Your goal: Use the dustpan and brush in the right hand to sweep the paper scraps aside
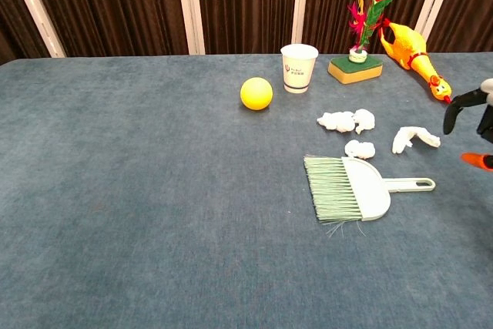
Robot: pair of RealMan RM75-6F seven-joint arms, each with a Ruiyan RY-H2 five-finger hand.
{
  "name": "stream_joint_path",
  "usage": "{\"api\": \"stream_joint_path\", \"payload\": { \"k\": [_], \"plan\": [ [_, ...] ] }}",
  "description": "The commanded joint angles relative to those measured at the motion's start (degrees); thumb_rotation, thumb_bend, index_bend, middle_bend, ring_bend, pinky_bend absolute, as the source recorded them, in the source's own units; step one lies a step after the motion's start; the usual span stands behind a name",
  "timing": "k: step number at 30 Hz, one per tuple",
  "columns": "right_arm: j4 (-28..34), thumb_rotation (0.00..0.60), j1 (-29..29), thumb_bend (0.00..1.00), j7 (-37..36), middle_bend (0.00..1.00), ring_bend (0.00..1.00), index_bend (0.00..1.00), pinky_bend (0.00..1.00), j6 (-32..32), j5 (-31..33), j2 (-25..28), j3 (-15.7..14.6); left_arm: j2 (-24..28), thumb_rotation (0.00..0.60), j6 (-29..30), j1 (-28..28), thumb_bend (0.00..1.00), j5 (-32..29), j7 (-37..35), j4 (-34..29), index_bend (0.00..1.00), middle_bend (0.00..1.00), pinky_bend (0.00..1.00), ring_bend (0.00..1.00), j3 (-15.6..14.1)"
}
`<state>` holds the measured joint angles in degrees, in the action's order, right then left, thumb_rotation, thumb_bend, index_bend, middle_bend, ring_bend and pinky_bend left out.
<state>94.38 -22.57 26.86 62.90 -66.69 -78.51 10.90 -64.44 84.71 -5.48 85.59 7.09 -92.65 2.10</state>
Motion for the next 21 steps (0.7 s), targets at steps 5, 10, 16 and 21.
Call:
{"api": "stream_joint_path", "payload": {
  "k": [5,10,16,21],
  "plan": [
    [-2.2,0.6,-1.6,0.35,3.1,0.93,0.97,0.43,0.83,-0.5,4.7,-4.3,0.0,0.0,0.6,0.0,0.0,0.0,0.2,-0.1,0.0,0.0,0.0,0.02,0.0,-0.1],
    [-3.3,0.6,-2.2,0.35,4.1,0.93,0.97,0.43,0.83,-0.8,5.8,-6.4,-0.7,0.0,0.6,-0.1,-0.1,0.0,0.1,0.0,0.1,0.0,0.0,0.02,0.0,-0.1],
    [-5.3,0.6,-3.3,0.35,5.2,0.93,0.97,0.43,0.83,-1.6,7.8,-9.5,-1.2,0.0,0.6,-0.2,-0.1,0.0,0.0,0.1,0.0,0.0,0.0,0.02,0.0,-0.1],
    [-6.6,0.6,-3.9,0.35,5.5,0.93,0.97,0.43,0.83,-1.4,8.7,-11.6,-1.2,0.0,0.6,-0.2,-0.1,0.0,-0.1,0.0,0.0,0.0,0.0,0.02,0.0,-0.1]
  ]
}}
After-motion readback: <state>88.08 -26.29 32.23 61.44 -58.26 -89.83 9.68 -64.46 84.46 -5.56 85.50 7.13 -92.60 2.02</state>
